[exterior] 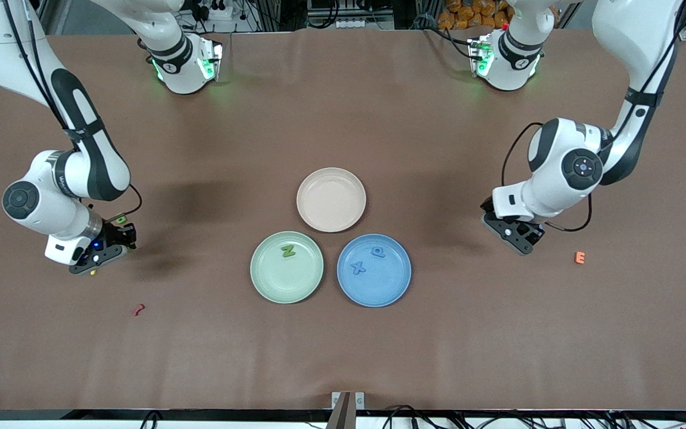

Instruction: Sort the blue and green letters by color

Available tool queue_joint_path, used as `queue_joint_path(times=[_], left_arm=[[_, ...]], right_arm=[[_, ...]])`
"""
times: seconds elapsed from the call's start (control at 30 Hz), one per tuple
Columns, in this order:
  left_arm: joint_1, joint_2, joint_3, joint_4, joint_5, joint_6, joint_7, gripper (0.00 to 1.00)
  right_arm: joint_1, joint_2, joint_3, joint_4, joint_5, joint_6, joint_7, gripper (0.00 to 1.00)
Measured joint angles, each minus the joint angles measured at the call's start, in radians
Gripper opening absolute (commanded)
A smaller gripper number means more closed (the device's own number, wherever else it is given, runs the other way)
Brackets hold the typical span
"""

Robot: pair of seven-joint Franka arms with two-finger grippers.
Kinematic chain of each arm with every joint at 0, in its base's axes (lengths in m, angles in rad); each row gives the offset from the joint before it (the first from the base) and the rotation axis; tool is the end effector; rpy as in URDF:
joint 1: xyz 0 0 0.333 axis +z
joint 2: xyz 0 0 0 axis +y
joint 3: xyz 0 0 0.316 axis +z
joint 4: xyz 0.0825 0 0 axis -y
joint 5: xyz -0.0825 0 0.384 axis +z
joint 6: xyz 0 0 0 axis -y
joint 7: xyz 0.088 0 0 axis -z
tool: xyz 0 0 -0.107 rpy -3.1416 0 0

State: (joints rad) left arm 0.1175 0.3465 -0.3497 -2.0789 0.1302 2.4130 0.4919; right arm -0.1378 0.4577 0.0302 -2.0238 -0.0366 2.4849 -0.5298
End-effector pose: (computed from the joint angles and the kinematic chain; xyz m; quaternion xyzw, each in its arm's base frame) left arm 0.5726 -0.1306 0.2704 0.9207 -0.3899 0.0083 0.0137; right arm 0.5992 -0.0649 0.2207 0.9750 0.2221 0.0004 0.0049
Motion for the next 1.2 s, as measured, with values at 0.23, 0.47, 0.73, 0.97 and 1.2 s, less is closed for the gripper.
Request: queue_joint_path(times=[0.23,0.47,0.73,0.97,1.2], left_arm=[[0.060,0.076,0.001,0.000,0.130,0.050,0.029,1.00],[0.096,0.118,0.001,0.001,0.159,0.071,0.038,1.00],[0.111,0.134,0.001,0.001,0.160,0.071,0.038,1.00],[0.115,0.158,0.001,0.000,0.160,0.071,0.038,1.00],[0.115,0.178,0.001,-0.001,0.160,0.071,0.038,1.00]], right_arm=[[0.047,-0.016,0.001,0.006,0.000,-0.041,0.099,0.00],[0.102,-0.035,0.001,0.019,0.000,-0.082,0.215,0.00],[0.167,-0.039,0.002,0.027,0.000,-0.094,0.343,0.00],[0.227,-0.039,0.003,0.053,0.000,-0.132,0.460,0.00],[0.297,-0.039,0.003,0.075,0.000,-0.146,0.596,0.00]])
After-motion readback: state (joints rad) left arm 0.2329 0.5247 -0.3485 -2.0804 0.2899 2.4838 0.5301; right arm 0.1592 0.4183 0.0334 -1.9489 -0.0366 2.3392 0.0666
